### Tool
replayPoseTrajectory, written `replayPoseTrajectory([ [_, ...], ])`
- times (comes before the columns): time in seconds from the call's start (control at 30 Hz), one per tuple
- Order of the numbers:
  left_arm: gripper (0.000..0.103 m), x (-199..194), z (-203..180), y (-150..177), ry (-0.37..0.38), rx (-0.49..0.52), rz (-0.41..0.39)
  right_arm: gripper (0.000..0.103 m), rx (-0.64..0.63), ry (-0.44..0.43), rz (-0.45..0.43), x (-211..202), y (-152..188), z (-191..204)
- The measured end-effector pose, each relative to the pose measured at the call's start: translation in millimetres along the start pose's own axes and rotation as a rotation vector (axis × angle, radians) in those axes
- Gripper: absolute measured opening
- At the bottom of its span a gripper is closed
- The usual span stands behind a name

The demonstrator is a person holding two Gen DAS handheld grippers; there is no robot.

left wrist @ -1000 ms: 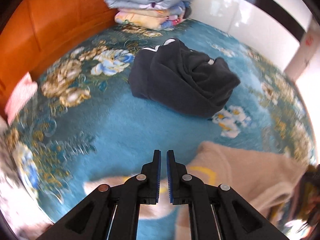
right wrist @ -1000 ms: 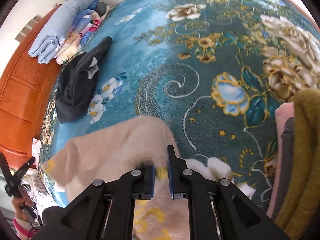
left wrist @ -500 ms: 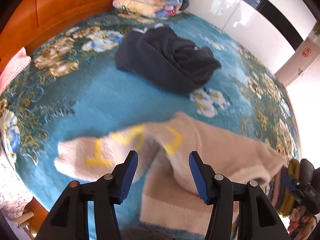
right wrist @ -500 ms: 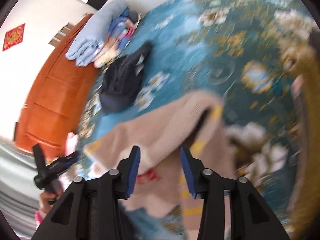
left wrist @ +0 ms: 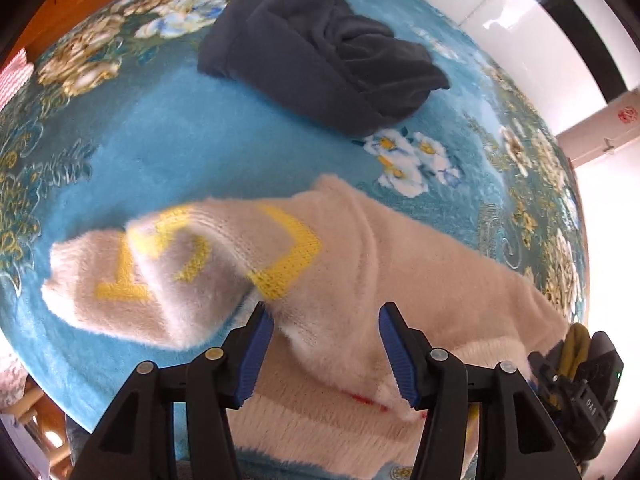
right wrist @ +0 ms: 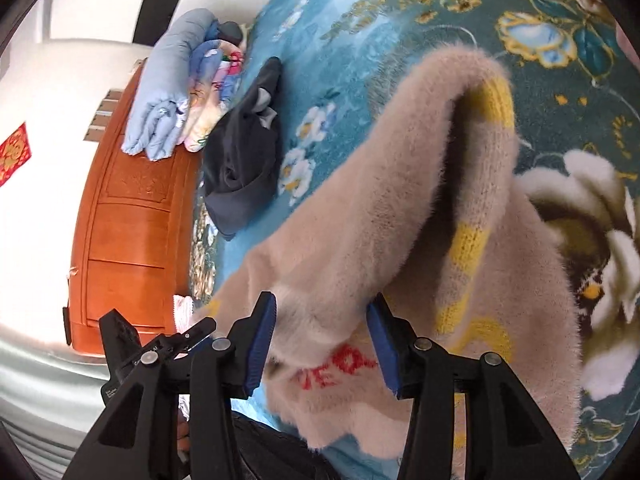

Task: Fold clothes

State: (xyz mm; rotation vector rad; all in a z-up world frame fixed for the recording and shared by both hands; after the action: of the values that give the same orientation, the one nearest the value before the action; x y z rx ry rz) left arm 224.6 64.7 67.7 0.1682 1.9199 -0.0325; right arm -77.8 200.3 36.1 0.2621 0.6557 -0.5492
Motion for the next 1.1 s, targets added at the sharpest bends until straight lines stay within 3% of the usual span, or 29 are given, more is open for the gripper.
replayPoseTrajectory([
  [0.07,0.041,6.5,4.7,-3.5,0.005,-0.034,0.029,0.035,0.024,0.007,0.0,1.3,0.0,-3.3],
  [0.13,0.02,13.0,13.2,-5.9,0.017,-0.081,0.062,0.025,0.034,0.012,0.001,0.4,0.4,-7.2],
  [0.23,0.011,13.0,20.3,-9.6,0.062,-0.119,0.06,0.022,0.006,-0.004,0.004,-0.9,-2.4,-1.8],
  [0.47,0.01,-23.2,1.5,-33.8,0.214,0.019,-0.167,0.021,-0.103,-0.121,-0.045,-21.6,-37.8,32.9],
  [0.57,0.01,-29.3,-2.7,-64.8,0.241,0.0,-0.16,0.021,-0.102,-0.151,-0.085,-31.0,-67.2,48.0],
  [0.7,0.01,-22.4,-6.1,-100.9,0.232,-0.015,-0.144,0.02,-0.13,-0.089,-0.128,-32.8,-109.2,70.8],
  [0.97,0.014,1.7,-14.6,-155.6,0.185,-0.013,-0.097,0.02,-0.039,-0.036,-0.145,-8.1,-177.9,63.8],
  [1.07,0.025,2.6,-19.5,-164.8,0.245,-0.023,-0.082,0.02,0.001,0.008,-0.151,2.5,-196.6,56.2],
  [1.1,0.033,2.2,-21.2,-166.9,0.268,-0.023,-0.079,0.02,0.014,0.021,-0.152,5.8,-202.4,53.3],
])
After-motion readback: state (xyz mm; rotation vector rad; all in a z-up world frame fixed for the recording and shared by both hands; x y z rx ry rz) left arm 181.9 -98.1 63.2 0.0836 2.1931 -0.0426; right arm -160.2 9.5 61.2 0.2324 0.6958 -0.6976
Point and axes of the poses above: each gripper's, at about its wrist camera, not at the fingertips, and x roughly the way its jaws point, z to its left, y to its underside, the point moved 3 cm from there along x, roughly the way its jaws point, and after that the axes turned 15 degrees about z, right-handed, at the moved point
